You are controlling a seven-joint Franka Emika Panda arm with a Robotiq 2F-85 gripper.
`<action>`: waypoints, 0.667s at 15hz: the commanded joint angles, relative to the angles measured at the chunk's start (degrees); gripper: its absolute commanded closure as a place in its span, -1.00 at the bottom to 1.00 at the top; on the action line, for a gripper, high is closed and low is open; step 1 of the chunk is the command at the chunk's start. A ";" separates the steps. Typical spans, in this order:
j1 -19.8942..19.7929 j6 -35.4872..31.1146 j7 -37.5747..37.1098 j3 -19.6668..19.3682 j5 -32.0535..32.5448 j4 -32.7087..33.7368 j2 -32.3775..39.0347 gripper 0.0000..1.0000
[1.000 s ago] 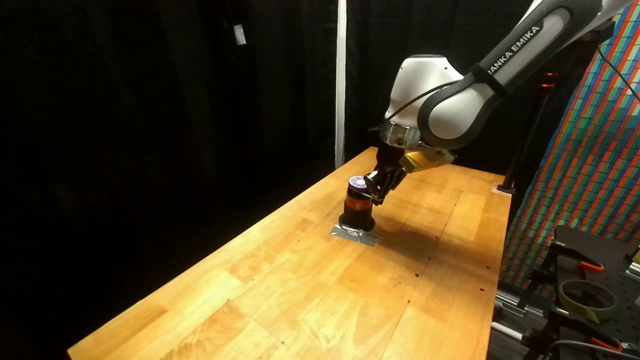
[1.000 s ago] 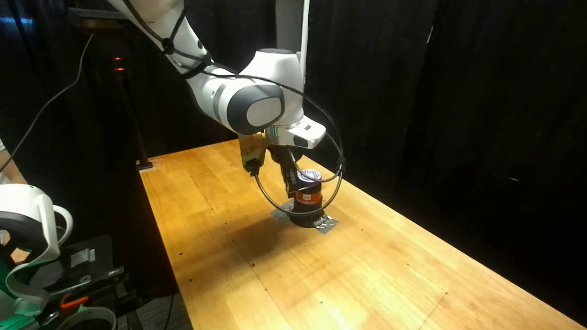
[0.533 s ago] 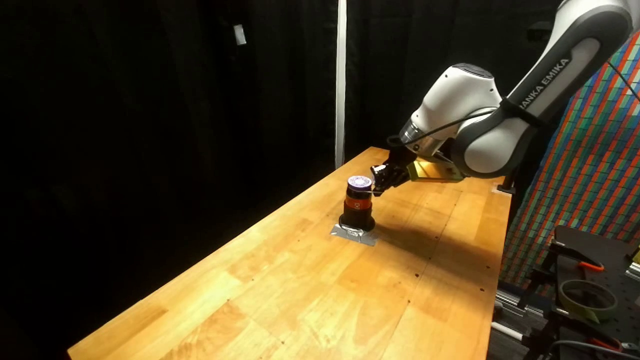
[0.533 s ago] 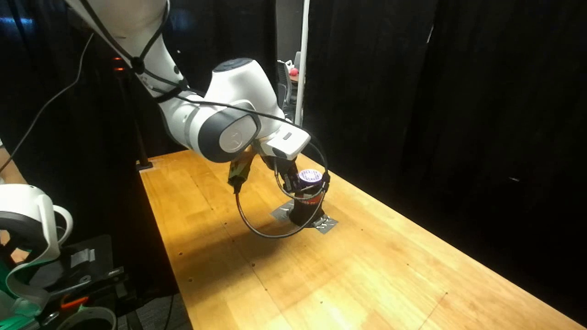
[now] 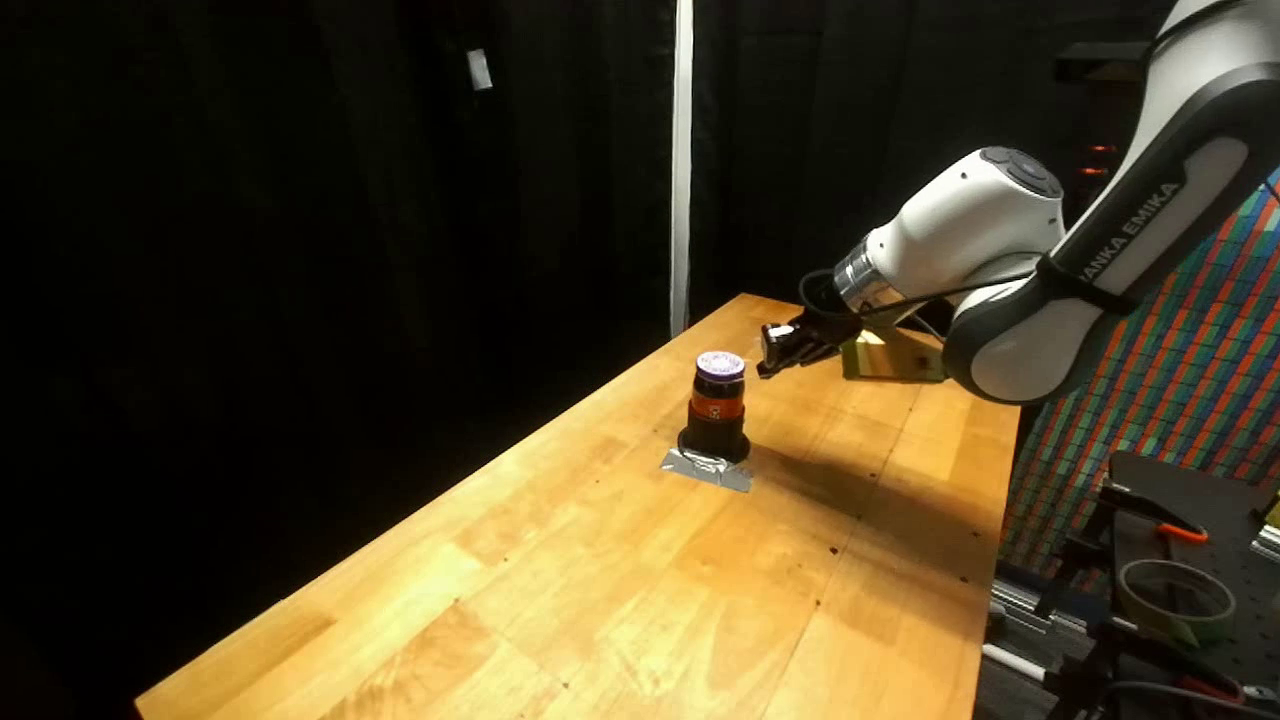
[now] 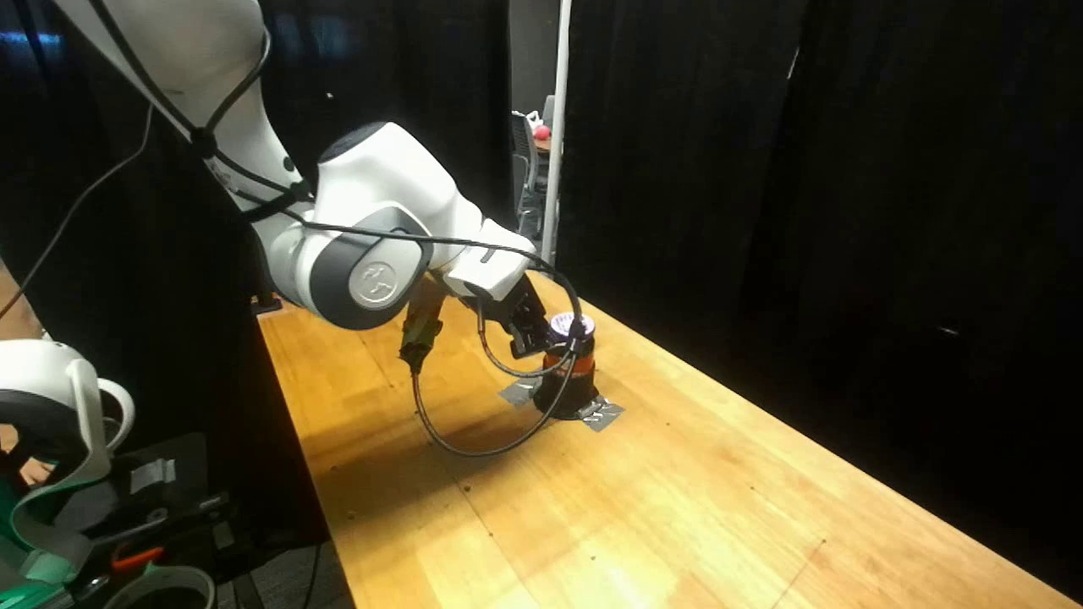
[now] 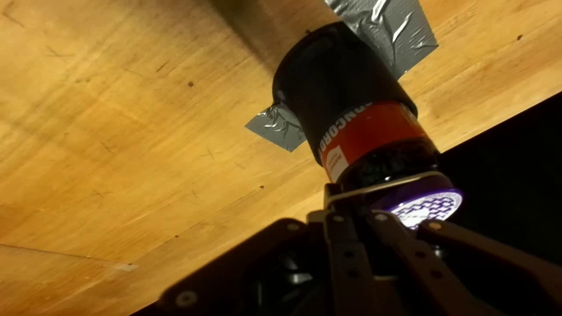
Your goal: Put a rubber band on the cup
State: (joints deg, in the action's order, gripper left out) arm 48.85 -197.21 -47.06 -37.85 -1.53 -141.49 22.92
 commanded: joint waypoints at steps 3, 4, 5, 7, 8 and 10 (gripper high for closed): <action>5.38 -9.72 0.49 -1.61 -2.06 -5.25 0.74 0.88; 6.17 -11.81 0.66 -2.07 -2.79 -5.73 1.38 0.87; 6.61 -13.68 0.73 -2.14 -3.43 -6.23 1.81 0.86; 7.05 -17.84 0.56 -1.82 -5.30 -6.85 3.12 0.86; 7.36 -19.83 0.51 -1.65 -6.37 -7.13 3.81 0.85; 8.59 -24.00 0.79 -1.72 -9.67 -7.40 5.73 0.87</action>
State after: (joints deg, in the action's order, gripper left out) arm 54.35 -214.25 -46.98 -38.33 -6.68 -146.82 26.45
